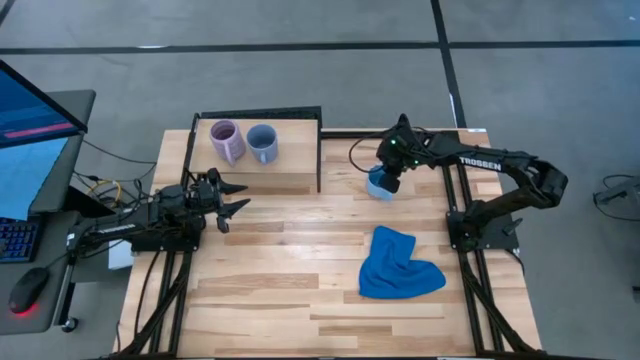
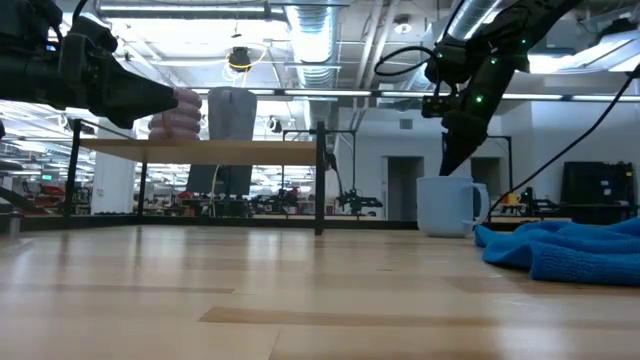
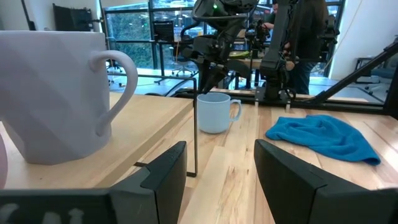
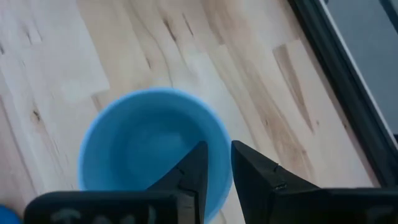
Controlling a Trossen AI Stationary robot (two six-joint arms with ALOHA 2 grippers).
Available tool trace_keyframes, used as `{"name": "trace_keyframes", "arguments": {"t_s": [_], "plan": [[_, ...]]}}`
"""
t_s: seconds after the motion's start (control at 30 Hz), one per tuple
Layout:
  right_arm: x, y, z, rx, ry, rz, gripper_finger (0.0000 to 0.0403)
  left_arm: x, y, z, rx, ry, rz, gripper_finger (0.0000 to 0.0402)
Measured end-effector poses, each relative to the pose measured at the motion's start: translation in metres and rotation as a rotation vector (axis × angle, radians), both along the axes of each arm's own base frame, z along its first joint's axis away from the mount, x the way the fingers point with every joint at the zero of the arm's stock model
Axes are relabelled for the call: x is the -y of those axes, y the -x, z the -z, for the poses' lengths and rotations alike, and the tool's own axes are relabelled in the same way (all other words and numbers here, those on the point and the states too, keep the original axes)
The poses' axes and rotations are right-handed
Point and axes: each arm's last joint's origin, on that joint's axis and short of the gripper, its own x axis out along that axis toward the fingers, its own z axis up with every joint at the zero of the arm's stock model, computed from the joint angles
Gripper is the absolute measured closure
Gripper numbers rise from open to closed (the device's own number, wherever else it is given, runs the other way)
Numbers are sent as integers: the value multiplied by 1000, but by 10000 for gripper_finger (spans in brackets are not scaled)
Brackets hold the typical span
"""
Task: Stack small to large cups/mugs on shelf
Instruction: Put the blue cup on the shelf
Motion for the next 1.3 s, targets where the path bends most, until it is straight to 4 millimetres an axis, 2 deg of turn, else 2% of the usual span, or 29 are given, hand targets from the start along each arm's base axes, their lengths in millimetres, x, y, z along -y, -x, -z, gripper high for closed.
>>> {"name": "trace_keyframes", "arguments": {"t_s": [0.23,0.4,0.5,0.77,0.87,1.03,1.17,1.3], "plan": [[-2,-2,-1,-40,77,-106,310,0,0,0,0,0,0,221],[5,-5,3,-37,107,-120,310,0,0,0,3,12,0,221],[7,-9,11,-73,122,-184,310,0,0,0,3,12,0,221],[10,-21,40,-152,58,-206,310,0,0,0,-1,0,0,221],[11,-23,45,-158,41,-191,323,0,0,0,-1,-2,0,221],[12,-25,39,-130,42,-186,381,0,0,0,-1,-4,0,221],[16,-30,28,-106,11,-63,385,0,0,0,-2,-4,0,221],[23,-40,-1,-44,-14,44,386,0,0,0,-2,-3,0,221]]}}
